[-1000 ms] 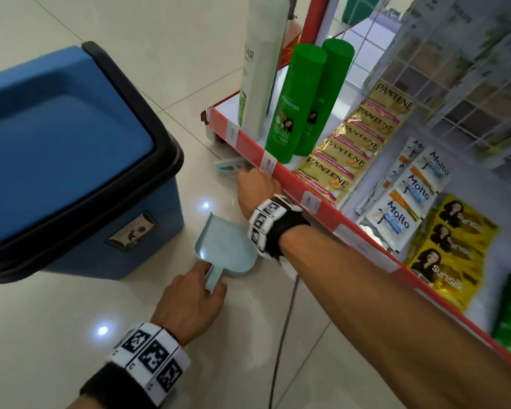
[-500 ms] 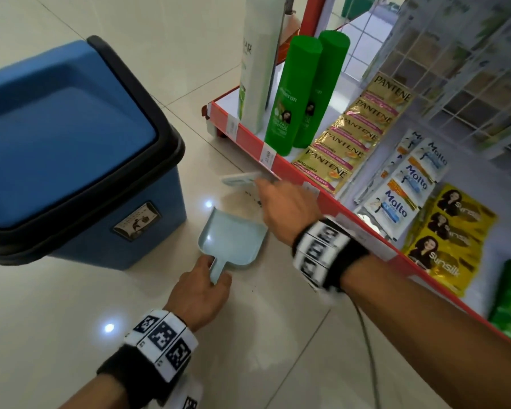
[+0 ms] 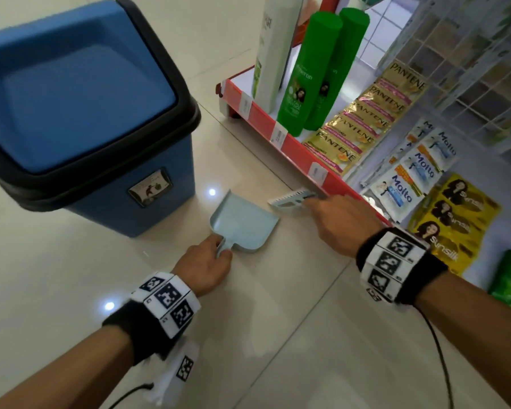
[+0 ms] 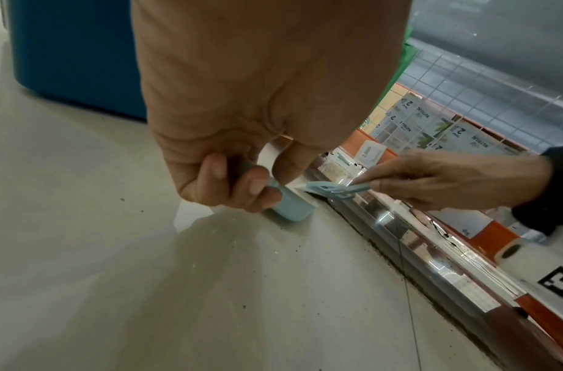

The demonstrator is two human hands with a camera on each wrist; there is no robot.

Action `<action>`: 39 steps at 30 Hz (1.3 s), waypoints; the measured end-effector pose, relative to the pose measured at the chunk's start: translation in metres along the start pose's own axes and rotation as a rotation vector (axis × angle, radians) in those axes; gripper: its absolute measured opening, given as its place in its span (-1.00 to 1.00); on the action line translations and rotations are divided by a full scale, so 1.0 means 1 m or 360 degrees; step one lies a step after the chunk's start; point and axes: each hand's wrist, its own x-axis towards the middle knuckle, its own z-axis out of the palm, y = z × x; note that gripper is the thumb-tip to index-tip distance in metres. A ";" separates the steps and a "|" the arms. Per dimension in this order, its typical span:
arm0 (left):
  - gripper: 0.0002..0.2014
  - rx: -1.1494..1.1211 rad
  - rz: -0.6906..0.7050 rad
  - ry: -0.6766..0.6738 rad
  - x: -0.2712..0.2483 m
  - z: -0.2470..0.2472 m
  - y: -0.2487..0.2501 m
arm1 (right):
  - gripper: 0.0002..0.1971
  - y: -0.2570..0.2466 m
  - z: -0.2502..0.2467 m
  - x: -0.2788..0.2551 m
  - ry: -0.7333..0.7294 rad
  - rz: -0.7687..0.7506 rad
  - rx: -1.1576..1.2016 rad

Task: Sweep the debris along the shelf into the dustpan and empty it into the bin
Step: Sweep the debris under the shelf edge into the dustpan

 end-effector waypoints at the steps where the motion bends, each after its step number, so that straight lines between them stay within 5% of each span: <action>1: -0.73 0.0010 0.0023 -0.0006 0.001 0.001 0.001 | -0.75 0.002 -0.003 -0.002 0.0024 0.0010 0.0019; 6: -0.70 0.0019 0.0052 -0.0033 0.004 0.007 0.009 | -0.74 -0.015 -0.013 0.032 0.0295 0.0019 0.0121; 11: -0.72 0.0073 0.0022 -0.0042 0.003 0.010 0.014 | -0.73 -0.040 -0.006 0.060 0.0190 0.0227 0.0026; 19: -0.71 0.0119 0.0051 0.0005 0.000 0.006 0.011 | -0.83 -0.017 0.008 -0.015 -0.0041 0.0234 -0.0016; 28: -0.71 0.0145 0.0068 0.0023 -0.005 0.007 0.010 | -0.73 -0.033 -0.019 0.021 0.0343 0.0084 0.0111; 32: -0.68 0.0141 0.0023 -0.0002 -0.009 0.007 0.012 | -0.76 -0.031 -0.008 0.025 0.0167 0.0118 0.0129; 39: -0.72 0.0113 0.0025 -0.0019 -0.010 0.007 0.008 | -0.70 0.017 0.012 -0.059 0.0022 0.0083 0.0097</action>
